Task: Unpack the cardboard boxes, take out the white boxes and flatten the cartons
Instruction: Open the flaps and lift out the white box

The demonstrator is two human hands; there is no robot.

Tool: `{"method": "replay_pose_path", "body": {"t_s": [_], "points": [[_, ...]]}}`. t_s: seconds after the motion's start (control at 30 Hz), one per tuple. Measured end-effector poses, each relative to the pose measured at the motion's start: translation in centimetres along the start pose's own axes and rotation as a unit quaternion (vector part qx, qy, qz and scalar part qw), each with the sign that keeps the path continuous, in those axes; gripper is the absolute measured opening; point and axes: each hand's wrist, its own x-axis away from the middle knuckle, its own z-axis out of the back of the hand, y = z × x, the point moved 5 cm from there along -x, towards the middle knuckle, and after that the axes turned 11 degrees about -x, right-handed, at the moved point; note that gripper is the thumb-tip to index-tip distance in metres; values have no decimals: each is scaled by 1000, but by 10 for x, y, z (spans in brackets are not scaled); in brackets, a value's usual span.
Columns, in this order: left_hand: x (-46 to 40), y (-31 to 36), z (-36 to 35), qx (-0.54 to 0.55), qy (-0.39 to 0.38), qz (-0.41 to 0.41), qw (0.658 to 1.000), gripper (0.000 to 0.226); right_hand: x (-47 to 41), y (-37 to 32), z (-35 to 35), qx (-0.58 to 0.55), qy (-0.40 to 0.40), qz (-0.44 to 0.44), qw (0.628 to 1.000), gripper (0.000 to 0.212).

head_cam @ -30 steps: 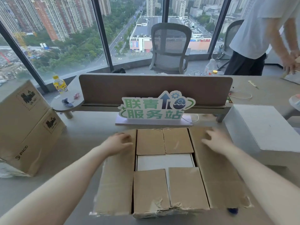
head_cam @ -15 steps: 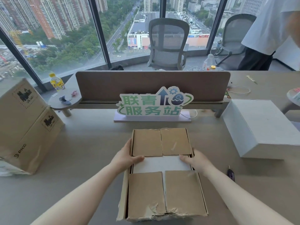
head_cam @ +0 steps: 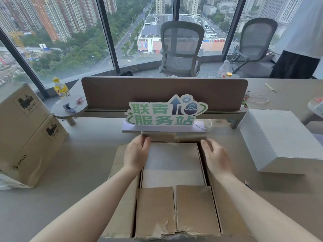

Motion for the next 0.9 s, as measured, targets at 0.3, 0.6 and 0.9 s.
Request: {"method": "replay_pose_path", "body": {"t_s": [0.3, 0.6, 0.9], "points": [[-54, -16, -57, -190, -154, -91, 965, 41, -58, 2, -60, 154, -215, -1, 964, 53], [-59, -32, -73, -204, -105, -58, 972, 26, -75, 25, -82, 251, -189, 7, 949, 29], [-31, -31, -63, -214, -130, -136, 959, 40, -37, 10, -71, 218, -195, 67, 954, 43]]}}
